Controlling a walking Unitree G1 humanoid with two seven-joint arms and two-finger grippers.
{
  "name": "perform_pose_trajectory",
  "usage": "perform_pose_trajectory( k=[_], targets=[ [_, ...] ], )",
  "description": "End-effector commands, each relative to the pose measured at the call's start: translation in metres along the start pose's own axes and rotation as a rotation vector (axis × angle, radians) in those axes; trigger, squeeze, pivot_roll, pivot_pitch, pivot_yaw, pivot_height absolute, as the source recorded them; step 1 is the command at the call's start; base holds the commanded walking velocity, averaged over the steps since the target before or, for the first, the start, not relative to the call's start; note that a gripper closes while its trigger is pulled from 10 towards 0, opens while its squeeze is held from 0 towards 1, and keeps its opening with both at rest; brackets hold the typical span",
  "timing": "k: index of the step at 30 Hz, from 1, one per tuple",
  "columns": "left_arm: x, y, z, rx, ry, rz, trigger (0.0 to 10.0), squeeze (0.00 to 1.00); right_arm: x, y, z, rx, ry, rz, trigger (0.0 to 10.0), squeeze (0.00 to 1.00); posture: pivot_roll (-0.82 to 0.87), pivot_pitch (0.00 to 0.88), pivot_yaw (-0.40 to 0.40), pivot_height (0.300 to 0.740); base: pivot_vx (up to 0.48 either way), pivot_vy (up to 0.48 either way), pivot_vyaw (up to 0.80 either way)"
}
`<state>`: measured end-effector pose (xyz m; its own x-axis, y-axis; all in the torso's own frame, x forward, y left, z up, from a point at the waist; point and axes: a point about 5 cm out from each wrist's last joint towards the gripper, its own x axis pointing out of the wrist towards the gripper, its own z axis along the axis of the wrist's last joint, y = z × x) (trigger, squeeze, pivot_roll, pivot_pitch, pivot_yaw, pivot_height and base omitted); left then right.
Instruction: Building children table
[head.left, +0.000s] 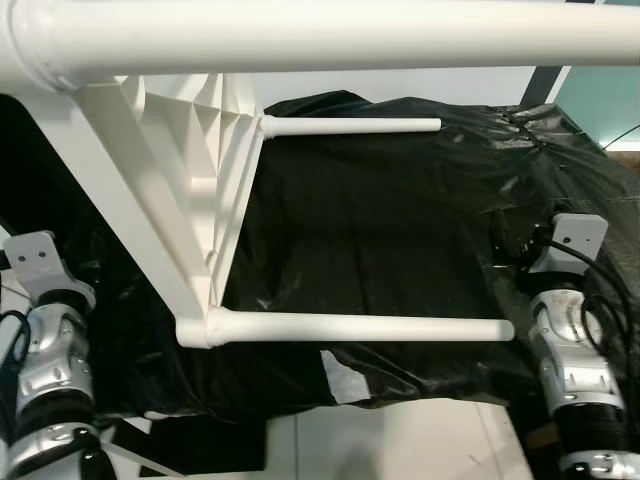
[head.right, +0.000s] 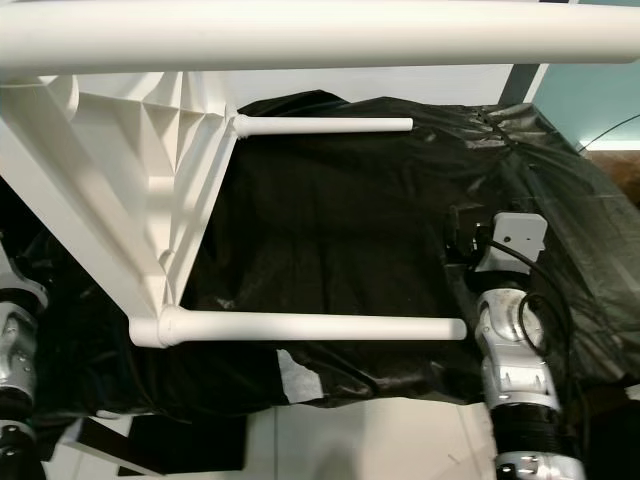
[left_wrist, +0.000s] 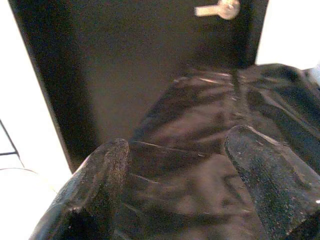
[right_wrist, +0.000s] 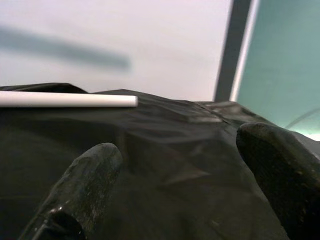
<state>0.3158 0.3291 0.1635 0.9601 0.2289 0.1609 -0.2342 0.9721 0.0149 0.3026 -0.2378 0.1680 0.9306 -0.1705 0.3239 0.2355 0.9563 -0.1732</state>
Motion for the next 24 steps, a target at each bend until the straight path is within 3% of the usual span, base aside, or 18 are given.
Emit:
perform_pose_trajectory(
  k=[1,10,24],
  targets=[
    [-0.0037,0.0115,-0.0044,-0.004,0.012,0.119,10.0,0.00,-0.0005,0.0000,0.0007,0.010,-0.006,0.000,10.0,0.00,0.02,0.000,0.007,0.740,0.000,0.000,0.00],
    [-0.0023,0.0119,-0.0031,-0.014,0.005,0.108,10.0,0.00,-0.0018,0.0016,0.0013,0.021,-0.015,0.009,10.0,0.00,0.02,0.000,0.009,0.740,0.000,0.000,0.00],
    [-0.0016,0.0121,-0.0036,-0.027,0.003,0.099,10.0,0.00,-0.0021,0.0018,0.0006,0.017,-0.014,0.013,10.0,0.00,0.03,0.000,0.003,0.740,0.000,0.327,0.00]
  ],
)
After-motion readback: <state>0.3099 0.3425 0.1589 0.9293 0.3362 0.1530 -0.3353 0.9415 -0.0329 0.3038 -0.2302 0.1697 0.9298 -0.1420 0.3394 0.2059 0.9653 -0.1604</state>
